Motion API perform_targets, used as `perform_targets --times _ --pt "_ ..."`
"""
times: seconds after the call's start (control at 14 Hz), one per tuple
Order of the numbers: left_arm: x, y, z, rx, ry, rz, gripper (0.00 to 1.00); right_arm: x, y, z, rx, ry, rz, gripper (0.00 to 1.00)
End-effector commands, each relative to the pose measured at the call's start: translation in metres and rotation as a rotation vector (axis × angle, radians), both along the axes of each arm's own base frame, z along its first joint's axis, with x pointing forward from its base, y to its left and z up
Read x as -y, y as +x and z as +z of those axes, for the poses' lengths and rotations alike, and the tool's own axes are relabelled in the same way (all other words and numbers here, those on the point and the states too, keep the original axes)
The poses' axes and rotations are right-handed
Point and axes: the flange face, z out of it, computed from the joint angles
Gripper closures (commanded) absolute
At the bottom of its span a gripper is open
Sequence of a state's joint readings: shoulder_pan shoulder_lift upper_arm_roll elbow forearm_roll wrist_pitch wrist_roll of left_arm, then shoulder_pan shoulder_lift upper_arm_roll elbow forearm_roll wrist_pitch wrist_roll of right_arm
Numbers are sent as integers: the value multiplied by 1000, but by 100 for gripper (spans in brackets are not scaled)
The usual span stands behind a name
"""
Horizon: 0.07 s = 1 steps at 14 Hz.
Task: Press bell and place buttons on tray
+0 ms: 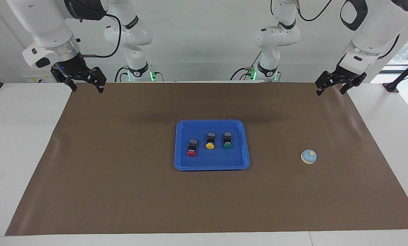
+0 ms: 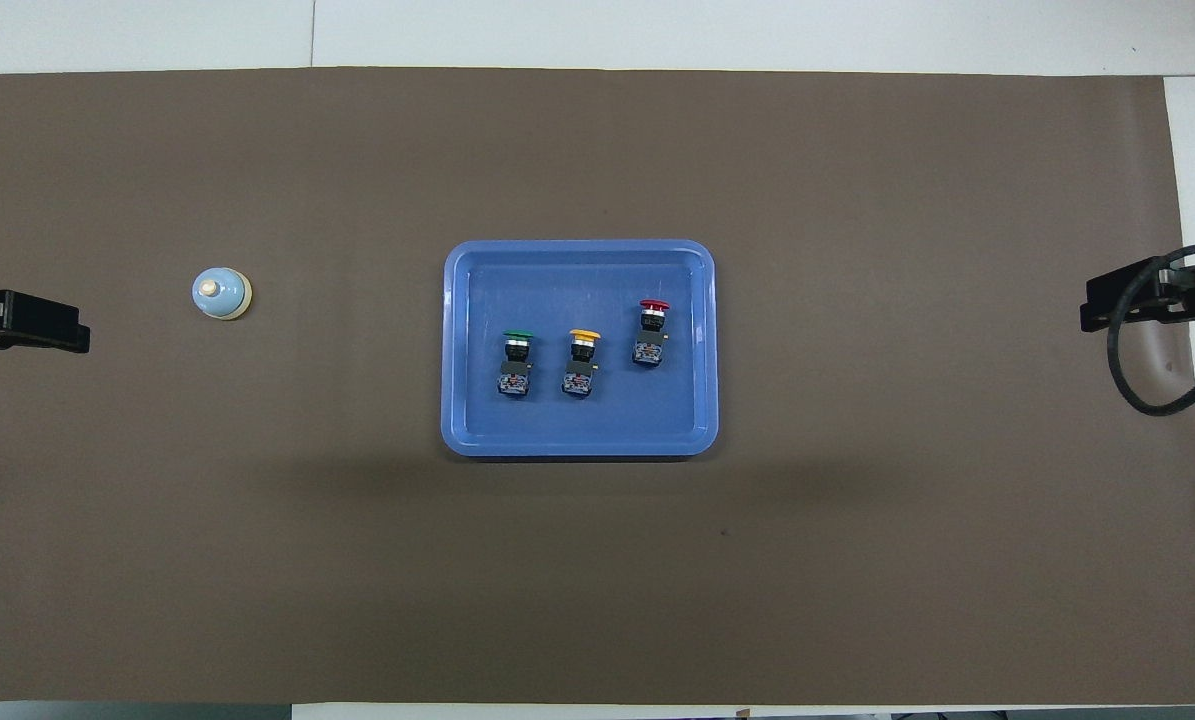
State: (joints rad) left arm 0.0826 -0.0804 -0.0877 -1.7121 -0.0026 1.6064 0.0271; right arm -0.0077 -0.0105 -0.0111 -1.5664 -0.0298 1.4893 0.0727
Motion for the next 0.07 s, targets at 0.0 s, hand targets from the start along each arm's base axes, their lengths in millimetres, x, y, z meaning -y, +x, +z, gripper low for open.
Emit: perform_targets --times 0.0 --pt "3 0 4 -21 -13 -12 0 4 -5 1 -5 -9 10 0"
